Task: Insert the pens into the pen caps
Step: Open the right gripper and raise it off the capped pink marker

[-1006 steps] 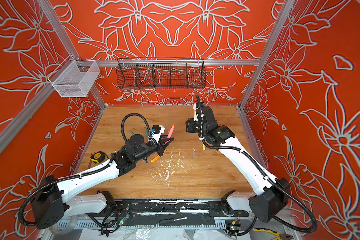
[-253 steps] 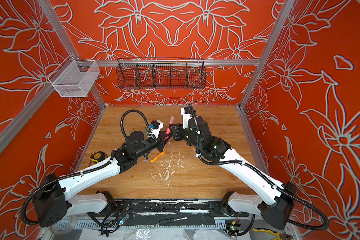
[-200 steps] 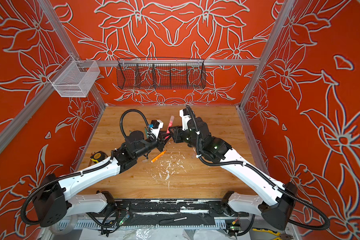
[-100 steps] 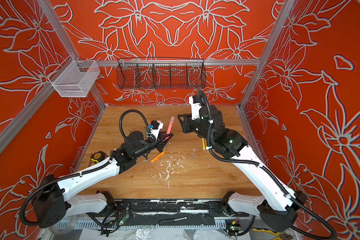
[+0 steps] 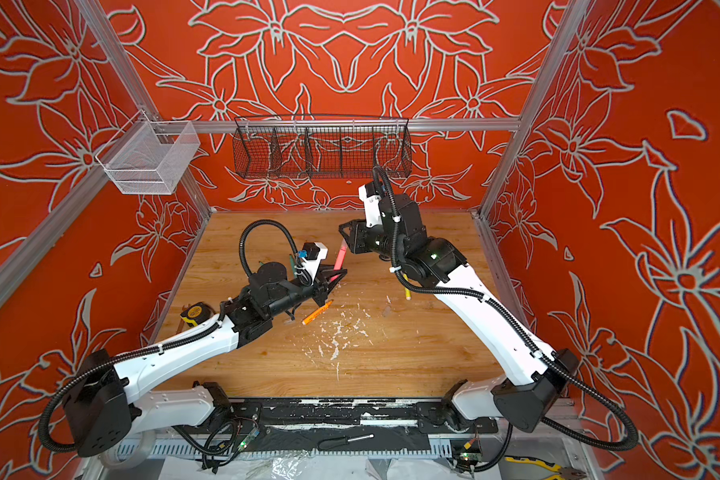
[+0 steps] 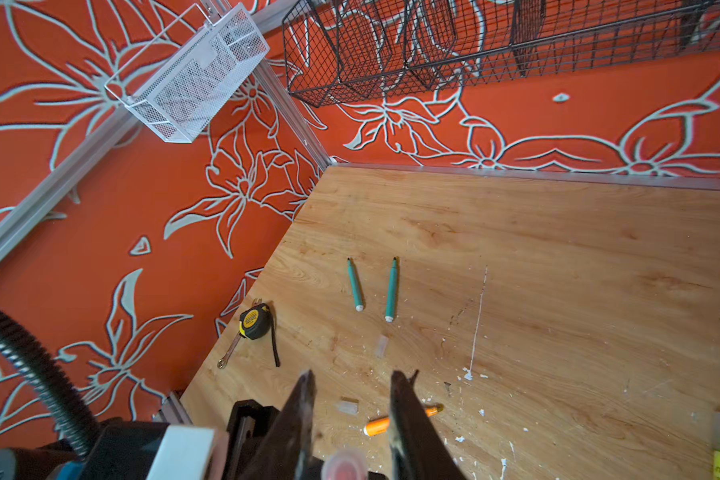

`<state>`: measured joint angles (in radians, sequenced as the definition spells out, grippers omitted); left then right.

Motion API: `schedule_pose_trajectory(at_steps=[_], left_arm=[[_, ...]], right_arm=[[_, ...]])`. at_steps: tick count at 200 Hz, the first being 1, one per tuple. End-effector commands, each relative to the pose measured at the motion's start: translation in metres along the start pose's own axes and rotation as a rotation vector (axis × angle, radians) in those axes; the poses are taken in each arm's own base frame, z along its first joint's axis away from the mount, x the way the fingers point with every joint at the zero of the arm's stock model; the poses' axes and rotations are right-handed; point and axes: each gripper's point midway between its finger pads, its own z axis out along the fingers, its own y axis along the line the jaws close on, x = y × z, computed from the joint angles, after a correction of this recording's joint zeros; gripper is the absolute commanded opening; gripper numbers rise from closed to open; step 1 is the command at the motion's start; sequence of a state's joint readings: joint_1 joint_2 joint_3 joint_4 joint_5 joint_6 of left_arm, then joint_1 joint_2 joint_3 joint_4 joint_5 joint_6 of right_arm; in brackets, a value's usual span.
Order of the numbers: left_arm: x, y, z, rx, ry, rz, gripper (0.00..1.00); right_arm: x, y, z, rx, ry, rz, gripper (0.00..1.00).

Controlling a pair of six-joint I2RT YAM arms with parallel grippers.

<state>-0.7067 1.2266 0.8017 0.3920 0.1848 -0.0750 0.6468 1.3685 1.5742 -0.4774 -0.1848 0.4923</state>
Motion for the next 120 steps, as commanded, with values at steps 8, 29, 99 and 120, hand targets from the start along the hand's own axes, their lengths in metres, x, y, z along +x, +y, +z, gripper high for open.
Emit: schedule_pose_trajectory(at_steps=[8, 29, 99, 120], left_arm=[[-0.01, -0.004, -0.004, 0.019, -0.027, 0.007, 0.0], [-0.011, -0.004, -0.005, 0.018, -0.031, 0.005, 0.0], [-0.013, -0.004, -0.005, 0.019, -0.041, 0.001, 0.0], [-0.013, -0.005, -0.005, 0.021, -0.04, -0.001, 0.0]], right_arm=[[0.004, 0.003, 0.003, -0.035, 0.013, 0.034, 0.23], [0.01, 0.001, 0.005, -0.035, 0.034, 0.042, 0.21], [0.037, -0.002, 0.008, -0.054, 0.12, 0.036, 0.07], [0.04, -0.002, 0.008, -0.061, 0.134, 0.03, 0.1]])
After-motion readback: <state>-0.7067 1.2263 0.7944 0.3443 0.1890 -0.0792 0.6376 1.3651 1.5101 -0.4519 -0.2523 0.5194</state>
